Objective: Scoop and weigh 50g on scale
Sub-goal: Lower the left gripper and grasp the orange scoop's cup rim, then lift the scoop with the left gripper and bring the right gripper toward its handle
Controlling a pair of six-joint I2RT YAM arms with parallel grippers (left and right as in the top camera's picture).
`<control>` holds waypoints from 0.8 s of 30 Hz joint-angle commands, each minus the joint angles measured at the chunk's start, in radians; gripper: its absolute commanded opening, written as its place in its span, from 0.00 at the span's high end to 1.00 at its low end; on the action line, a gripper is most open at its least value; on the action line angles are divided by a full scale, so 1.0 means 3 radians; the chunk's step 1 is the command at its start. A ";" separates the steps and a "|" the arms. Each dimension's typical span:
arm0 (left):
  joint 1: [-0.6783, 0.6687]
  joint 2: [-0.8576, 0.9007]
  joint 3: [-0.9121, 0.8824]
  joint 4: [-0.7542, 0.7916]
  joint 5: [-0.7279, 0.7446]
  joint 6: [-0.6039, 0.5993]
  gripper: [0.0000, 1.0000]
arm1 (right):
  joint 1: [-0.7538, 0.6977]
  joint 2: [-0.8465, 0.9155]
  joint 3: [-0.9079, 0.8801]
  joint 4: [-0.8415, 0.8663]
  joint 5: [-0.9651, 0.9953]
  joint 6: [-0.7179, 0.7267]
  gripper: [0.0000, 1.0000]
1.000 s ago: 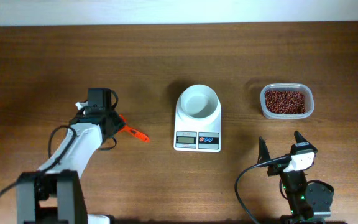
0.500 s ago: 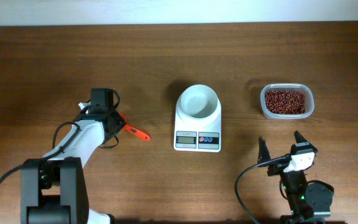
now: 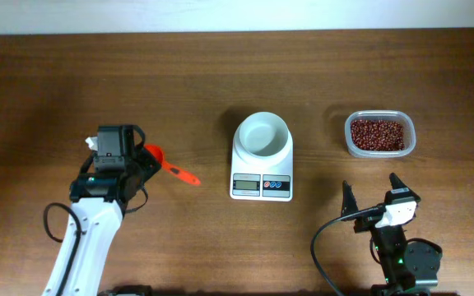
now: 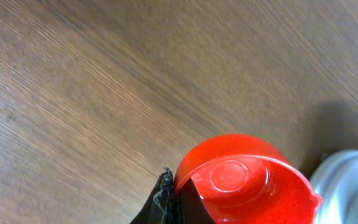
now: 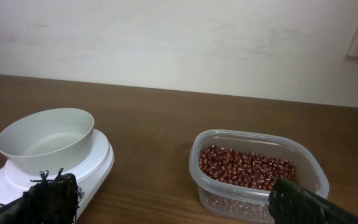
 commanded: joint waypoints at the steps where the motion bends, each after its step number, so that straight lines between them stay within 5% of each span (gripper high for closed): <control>1: 0.0019 -0.0173 -0.0009 -0.0131 0.0220 0.0015 1.00 | 0.0015 -0.0017 -0.0018 -0.0023 0.0028 0.0014 0.01; 15: 0.0019 -0.0181 -0.0009 -0.0375 0.0593 0.0014 1.00 | 0.0017 -0.0017 -0.0018 -0.0013 -0.0074 0.0098 0.01; 18: 0.0019 -0.0181 -0.0009 -0.0375 0.0626 0.0013 1.00 | 0.0019 -0.0017 -0.0018 0.0014 -0.0515 0.1559 0.01; 22: 0.0019 -0.0181 -0.0009 -0.0477 0.0657 0.0013 1.00 | 0.0019 -0.0017 -0.0018 0.0039 -0.1953 0.3465 0.01; 24: 0.0019 -0.0181 -0.0009 -0.0488 0.0657 0.0013 1.00 | 0.0018 -0.0017 -0.0018 0.0051 -0.2168 0.3723 0.01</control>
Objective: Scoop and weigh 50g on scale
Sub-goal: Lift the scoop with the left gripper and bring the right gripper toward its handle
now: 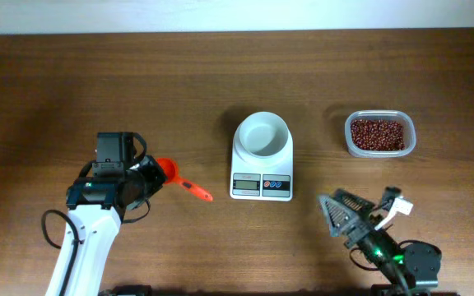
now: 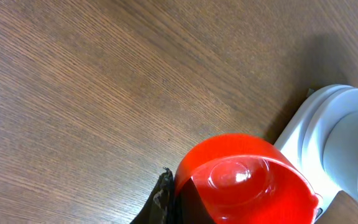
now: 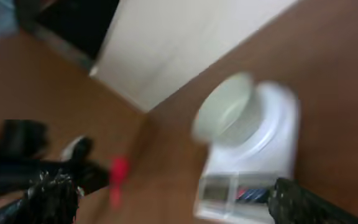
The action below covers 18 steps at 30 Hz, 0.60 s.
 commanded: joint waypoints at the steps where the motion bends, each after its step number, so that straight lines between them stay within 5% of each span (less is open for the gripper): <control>1: 0.0019 -0.0042 -0.0009 -0.0010 0.0050 0.0014 1.00 | 0.0019 -0.0017 -0.0018 0.0000 -0.0491 0.0617 0.01; 4: 0.0019 -0.0042 -0.0009 -0.0018 0.0048 0.0014 1.00 | 0.0019 -0.0017 0.0010 0.0272 -0.0618 0.0537 0.01; 8: 0.0019 -0.0042 -0.0009 -0.0018 0.0125 0.0014 1.00 | 0.0018 0.0280 0.0318 -0.0356 -0.0501 0.0220 0.01; 15: 0.0019 -0.0042 -0.0009 -0.0020 0.0214 -0.0023 1.00 | 0.0019 0.2276 0.0835 -0.0080 -0.1405 -0.0214 0.01; 18: 0.0019 -0.0042 -0.0009 -0.0201 0.0212 -0.0572 1.00 | 0.0094 0.2584 0.0834 -0.0058 -0.1474 -0.0214 0.01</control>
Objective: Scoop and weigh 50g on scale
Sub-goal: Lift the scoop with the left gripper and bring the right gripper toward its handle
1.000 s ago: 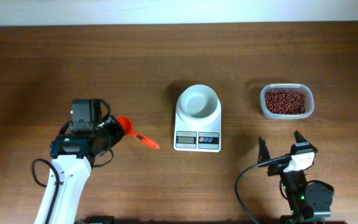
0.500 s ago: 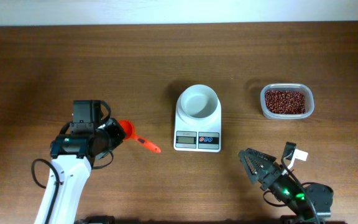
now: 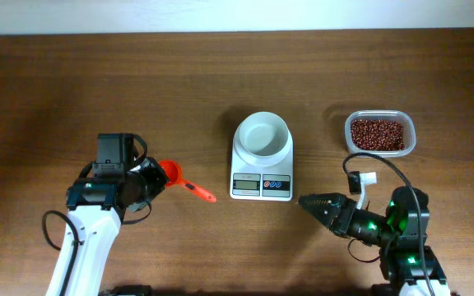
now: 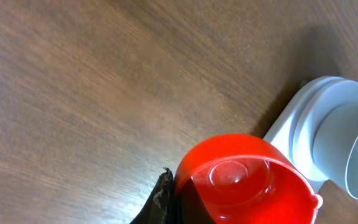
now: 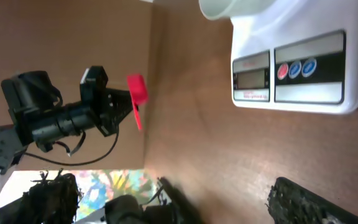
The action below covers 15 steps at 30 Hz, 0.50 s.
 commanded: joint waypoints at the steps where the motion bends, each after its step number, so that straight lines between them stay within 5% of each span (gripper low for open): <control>1: 0.0017 -0.0027 0.0000 -0.0223 0.0051 -0.0594 1.00 | 0.0212 0.0145 0.0066 0.0072 -0.0117 -0.0064 0.01; 9: -0.0632 -0.0027 0.0000 -0.0291 0.0248 -0.1071 1.00 | 0.1514 0.0168 0.0066 0.0777 0.1104 0.0146 0.01; 15: -0.1124 -0.0025 -0.0001 -0.0317 0.0217 -0.1867 1.00 | 0.2042 0.0191 0.0066 0.0974 0.1787 0.0413 0.06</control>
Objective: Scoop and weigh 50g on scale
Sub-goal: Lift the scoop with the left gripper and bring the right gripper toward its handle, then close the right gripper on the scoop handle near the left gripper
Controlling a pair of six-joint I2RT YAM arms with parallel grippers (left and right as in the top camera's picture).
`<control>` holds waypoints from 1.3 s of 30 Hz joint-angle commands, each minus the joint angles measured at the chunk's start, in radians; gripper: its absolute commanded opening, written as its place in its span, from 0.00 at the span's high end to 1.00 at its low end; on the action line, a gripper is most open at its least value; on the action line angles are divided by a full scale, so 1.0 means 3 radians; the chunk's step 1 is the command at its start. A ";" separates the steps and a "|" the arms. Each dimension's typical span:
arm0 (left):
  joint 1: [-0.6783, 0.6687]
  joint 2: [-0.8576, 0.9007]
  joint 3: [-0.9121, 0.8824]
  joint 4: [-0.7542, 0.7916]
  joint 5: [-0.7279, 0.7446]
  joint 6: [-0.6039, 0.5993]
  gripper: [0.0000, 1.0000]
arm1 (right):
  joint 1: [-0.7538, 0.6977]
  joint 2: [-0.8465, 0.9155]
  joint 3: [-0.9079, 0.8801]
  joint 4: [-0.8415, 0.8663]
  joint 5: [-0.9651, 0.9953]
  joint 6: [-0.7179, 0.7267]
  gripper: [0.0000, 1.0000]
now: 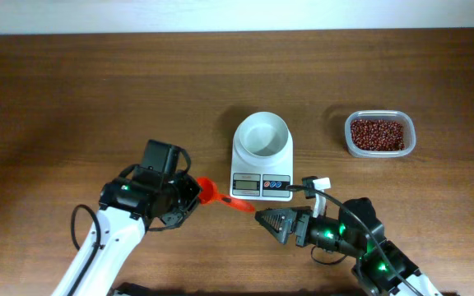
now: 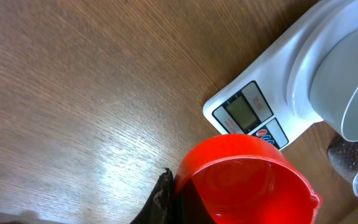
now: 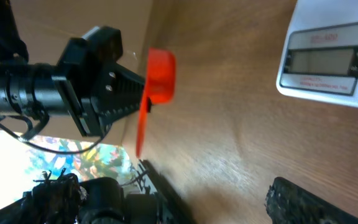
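Observation:
My left gripper (image 1: 194, 194) is shut on the red scoop (image 1: 209, 191), just off the front left corner of the white scale (image 1: 261, 186). The scoop's handle (image 1: 239, 205) points right, toward my right gripper (image 1: 265, 220), which lies level, open, and just short of the handle's end. In the right wrist view the scoop (image 3: 161, 76) and its handle (image 3: 143, 123) hang ahead of the wide-apart fingers (image 3: 50, 194). The left wrist view shows the scoop's bowl (image 2: 247, 180) filling the foreground, with no beans showing in it. An empty white bowl (image 1: 263, 135) stands on the scale.
A clear plastic tub of red beans (image 1: 378, 134) sits at the right, beyond the scale. The table's front edge runs close behind both arms. Cables trail from each arm near the front.
My left gripper has carried the scoop right, from well left of the scale to its front left corner. My right gripper has moved left and now sits near the handle's end.
At first my left gripper held the scoop far to the left while my right gripper stood upright at the front right, facing the beans. The right gripper then tipped over toward the left and lay level before the scale. Now both grippers meet in front of the scale.

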 commanded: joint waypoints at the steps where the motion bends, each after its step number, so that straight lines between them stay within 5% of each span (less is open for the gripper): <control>1: -0.0191 -0.0025 -0.0004 -0.0034 -0.0015 -0.0580 1.00 | 0.0177 0.0050 0.0055 0.0099 0.0315 0.0039 0.18; 6: -0.0493 -0.0013 -0.0004 -0.0039 -0.0192 -0.0947 1.00 | 0.0189 0.0291 0.0055 0.0305 0.0239 0.0039 0.25; 14: -0.0985 0.0212 -0.0004 0.0075 -0.0214 -0.0963 1.00 | 0.0388 0.0502 0.0055 0.0632 0.0130 0.0037 0.36; 21: -0.0985 0.0212 -0.0004 0.0075 -0.0214 -0.0933 1.00 | 0.0401 0.0590 0.0055 0.0669 0.0137 0.0028 0.62; 39: -0.1109 0.0212 -0.0004 0.0072 -0.0217 -0.0835 1.00 | 0.0401 0.0590 0.0055 0.0693 0.0215 0.0027 0.81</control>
